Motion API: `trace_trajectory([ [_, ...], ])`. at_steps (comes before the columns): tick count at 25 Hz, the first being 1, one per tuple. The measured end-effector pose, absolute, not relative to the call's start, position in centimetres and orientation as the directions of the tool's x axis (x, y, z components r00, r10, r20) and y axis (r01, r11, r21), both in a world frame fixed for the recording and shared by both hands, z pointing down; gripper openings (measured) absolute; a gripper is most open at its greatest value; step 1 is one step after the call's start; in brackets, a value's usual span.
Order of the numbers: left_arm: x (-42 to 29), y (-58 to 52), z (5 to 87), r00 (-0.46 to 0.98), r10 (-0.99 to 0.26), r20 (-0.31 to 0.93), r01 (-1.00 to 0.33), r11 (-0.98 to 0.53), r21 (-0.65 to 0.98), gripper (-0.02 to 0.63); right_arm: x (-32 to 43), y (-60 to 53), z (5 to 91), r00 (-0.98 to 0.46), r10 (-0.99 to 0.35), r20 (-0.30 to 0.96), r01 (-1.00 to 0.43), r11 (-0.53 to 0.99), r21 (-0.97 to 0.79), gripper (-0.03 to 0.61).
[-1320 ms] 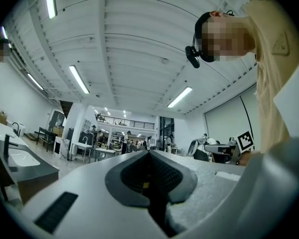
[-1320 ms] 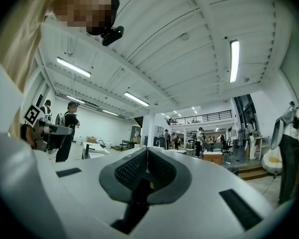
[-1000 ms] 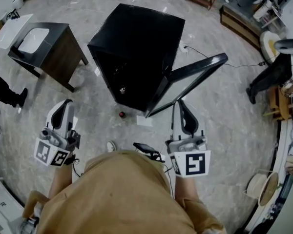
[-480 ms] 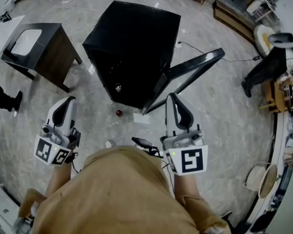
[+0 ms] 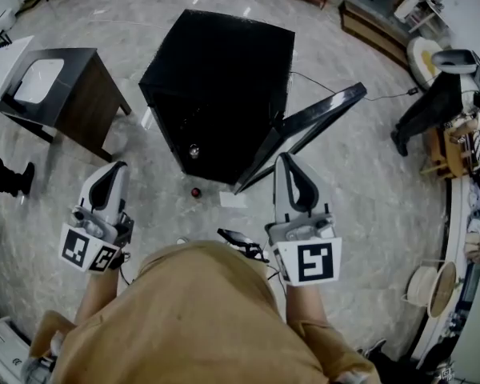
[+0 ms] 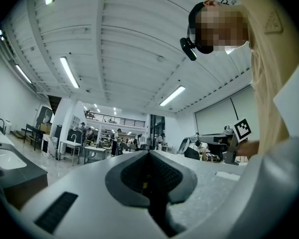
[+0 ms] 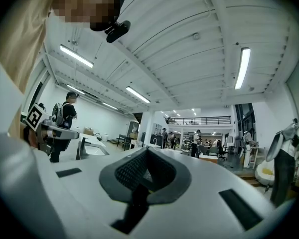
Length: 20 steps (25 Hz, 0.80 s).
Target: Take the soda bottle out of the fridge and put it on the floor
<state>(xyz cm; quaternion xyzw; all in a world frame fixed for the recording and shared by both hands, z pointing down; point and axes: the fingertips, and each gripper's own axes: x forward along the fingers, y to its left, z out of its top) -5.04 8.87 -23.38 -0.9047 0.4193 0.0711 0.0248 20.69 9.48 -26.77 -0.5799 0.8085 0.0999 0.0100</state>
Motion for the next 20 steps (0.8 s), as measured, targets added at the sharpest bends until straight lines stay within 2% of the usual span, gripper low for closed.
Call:
trace_trajectory([
  [20,-6.6,9.2,-23.4,0.652,-0.742,-0.153,-0.749,-0.663,0.025,0.001,18.7,10.5,-27.0,-0.319,-0.938,-0.137,-0.944,0.302,0.135,0.000],
])
